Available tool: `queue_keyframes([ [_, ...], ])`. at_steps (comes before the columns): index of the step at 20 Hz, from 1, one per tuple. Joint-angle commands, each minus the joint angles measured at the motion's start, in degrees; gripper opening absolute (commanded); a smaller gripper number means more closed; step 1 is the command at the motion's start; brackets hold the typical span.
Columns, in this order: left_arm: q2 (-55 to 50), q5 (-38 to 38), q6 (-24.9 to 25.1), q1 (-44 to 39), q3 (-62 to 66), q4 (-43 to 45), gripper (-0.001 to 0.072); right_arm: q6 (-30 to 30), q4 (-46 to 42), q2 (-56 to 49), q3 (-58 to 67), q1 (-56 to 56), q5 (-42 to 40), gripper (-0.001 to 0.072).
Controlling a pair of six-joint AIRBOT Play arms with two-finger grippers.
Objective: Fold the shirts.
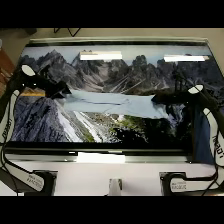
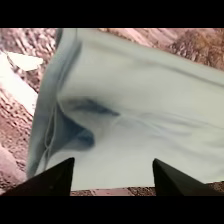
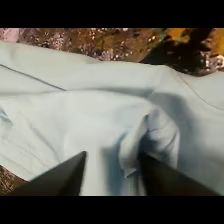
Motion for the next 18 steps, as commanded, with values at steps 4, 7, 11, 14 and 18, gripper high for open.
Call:
queue_keyframes([
  [4,-1.1,-8.7,0.9,3.3,10.9,1.5,0.0604,-2.0,-15.9,0.0,5.9,-7.2,15.7,0.0702],
  [7,0.5,-10.6,0.8,3.7,16.0,1.5,0.0604,-3.1,-16.2,-2.4,5.9,-9.1,20.4,0.0703],
  [11,4.7,-11.2,0.7,2.3,16.7,1.5,0.0603,-5.1,-5.8,-7.6,5.9,-8.9,20.8,0.0704],
  [14,7.6,-12.4,0.7,0.4,16.7,1.5,0.0603,-5.1,-1.2,-9.9,5.9,-8.9,19.9,0.0703],
  [18,10.5,-12.4,0.7,-3.7,16.7,1.5,0.0602,-4.7,0.2,-12.0,5.9,-6.7,18.4,0.0703],
])
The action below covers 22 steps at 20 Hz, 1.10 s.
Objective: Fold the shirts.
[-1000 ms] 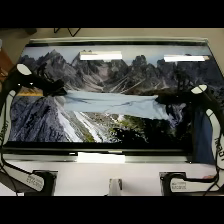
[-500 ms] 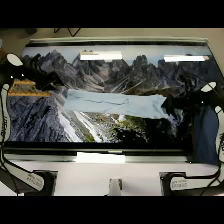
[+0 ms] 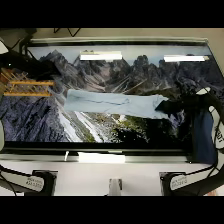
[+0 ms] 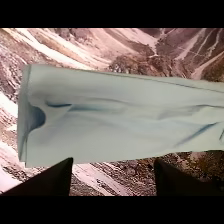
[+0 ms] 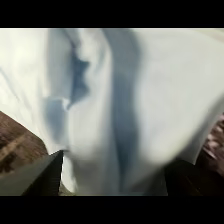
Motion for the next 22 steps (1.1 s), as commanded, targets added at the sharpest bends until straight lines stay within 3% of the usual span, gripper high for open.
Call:
queue_keyframes([
  [1,2.4,-0.3,0.0,-3.5,0.2,0.0,0.0603,0.5,1.7,-2.3,0.0,2.8,-2.0,0.0702],
  [3,2.9,-0.4,0.0,-5.9,0.2,0.0,0.0603,1.7,1.7,-3.2,0.0,6.3,-4.7,0.0688],
  [4,2.9,-0.4,0.0,-7.1,0.2,0.0,0.0603,2.2,1.8,-3.2,0.1,7.6,-6.1,0.0570],
  [5,2.8,-0.3,0.0,-8.3,0.2,0.0,0.0599,2.9,2.0,-3.1,0.1,8.3,-6.4,0.0263],
  [6,2.5,-0.2,0.0,-9.4,0.2,0.0,0.0594,4.9,2.1,-2.9,0.1,8.6,-5.9,0.0027],
  [7,2.2,0.1,0.0,-10.8,-0.2,0.0,0.0589,5.6,2.2,-2.4,0.4,8.6,-4.7,0.0027],
  [8,1.7,0.7,0.0,-12.3,-0.8,0.0,0.0439,4.6,2.2,-1.5,1.0,8.6,-3.1,0.0026],
  [9,1.1,1.3,0.0,-14.1,-1.8,0.0,0.0104,4.0,2.1,-0.2,1.9,8.6,-1.2,0.0026],
  [10,0.1,2.8,0.2,-16.4,-3.1,0.0,0.0040,4.0,1.9,1.7,2.7,8.6,0.3,0.0026],
  [18,-15.2,23.7,-0.2,-33.9,-8.5,-15.6,0.0036,9.3,0.0,27.4,4.3,8.6,14.8,0.0027],
  [20,-18.6,26.6,-1.5,-36.1,-8.5,-23.4,0.0035,12.5,-3.7,33.6,4.3,8.6,18.4,0.0027],
  [22,-21.7,27.2,0.6,-39.3,-8.5,-33.5,0.0035,14.7,-7.8,37.9,4.3,8.6,20.0,0.0027],
])
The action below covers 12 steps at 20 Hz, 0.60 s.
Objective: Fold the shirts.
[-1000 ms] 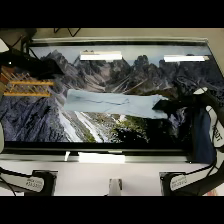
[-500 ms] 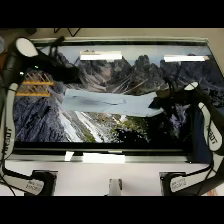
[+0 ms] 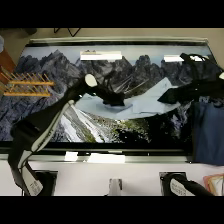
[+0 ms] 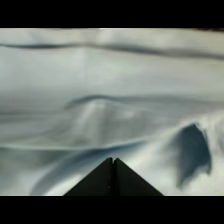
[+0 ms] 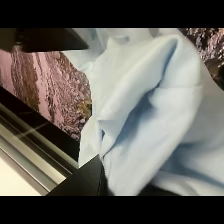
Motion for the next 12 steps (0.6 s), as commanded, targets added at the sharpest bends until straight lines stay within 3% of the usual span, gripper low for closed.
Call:
queue_keyframes([
  [1,-5.6,5.2,3.5,-6.2,-0.2,-16.3,0.0035,4.9,-6.7,8.6,0.1,0.0,5.3,0.0027],
  [6,-7.0,6.0,4.5,-9.2,-0.2,-16.7,0.0032,6.4,-7.3,9.4,0.0,0.0,6.3,0.0026],
  [9,-3.0,5.4,4.6,-3.1,-0.2,-13.4,0.0030,7.2,-7.3,5.8,0.0,2.3,5.3,0.0026],
  [12,5.8,0.5,8.1,4.7,-0.2,-9.4,0.0030,8.3,-4.7,-0.7,0.0,8.7,-3.5,0.0026],
])
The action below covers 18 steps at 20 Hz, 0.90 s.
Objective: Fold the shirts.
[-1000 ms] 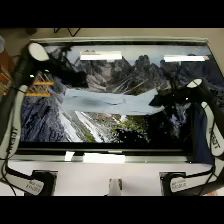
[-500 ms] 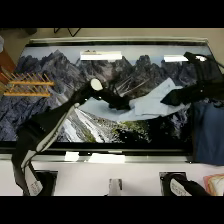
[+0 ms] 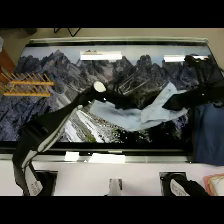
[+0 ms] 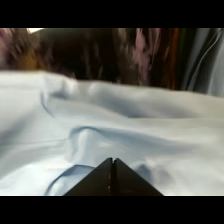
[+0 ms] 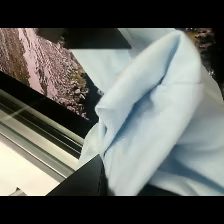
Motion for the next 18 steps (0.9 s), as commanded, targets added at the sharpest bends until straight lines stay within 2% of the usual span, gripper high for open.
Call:
queue_keyframes([
  [1,9.5,-5.2,3.7,8.0,0.0,5.7,0.0030,1.3,4.9,-6.9,0.1,7.0,-9.3,0.0026],
  [4,20.1,-9.1,4.4,16.3,0.0,11.5,0.0032,1.2,13.2,-14.9,0.1,15.6,-20.5,0.0026],
  [9,32.6,-13.6,4.6,26.8,0.0,11.7,0.0033,1.1,23.9,-29.4,0.1,25.3,-34.1,0.0032],
  [10,34.3,-14.5,4.6,28.3,0.0,11.7,0.0033,-0.1,27.1,-31.4,0.1,26.3,-37.0,0.0125],
  [11,35.6,-15.3,4.6,29.2,0.0,11.7,0.0033,-2.0,31.0,-32.8,0.1,27.1,-40.2,0.0437],
  [12,36.6,-16.2,4.6,29.9,0.0,11.7,0.0033,-5.2,34.4,-33.2,0.1,27.1,-42.2,0.0695],
  [13,37.2,-16.9,4.6,30.2,0.0,11.7,0.0033,-7.5,36.7,-33.0,0.1,26.9,-42.9,0.0686],
  [15,37.5,-18.4,4.6,30.2,0.0,11.9,0.0033,-7.6,35.7,-30.9,0.1,24.9,-41.0,0.0684],
  [16,37.5,-18.8,4.6,30.2,0.0,11.9,0.0033,-7.6,33.0,-29.2,0.1,23.3,-37.7,0.0683],
  [18,37.5,-18.7,4.6,30.2,-0.1,11.9,0.0033,-6.0,21.0,-25.2,0.0,19.6,-28.4,0.0684],
])
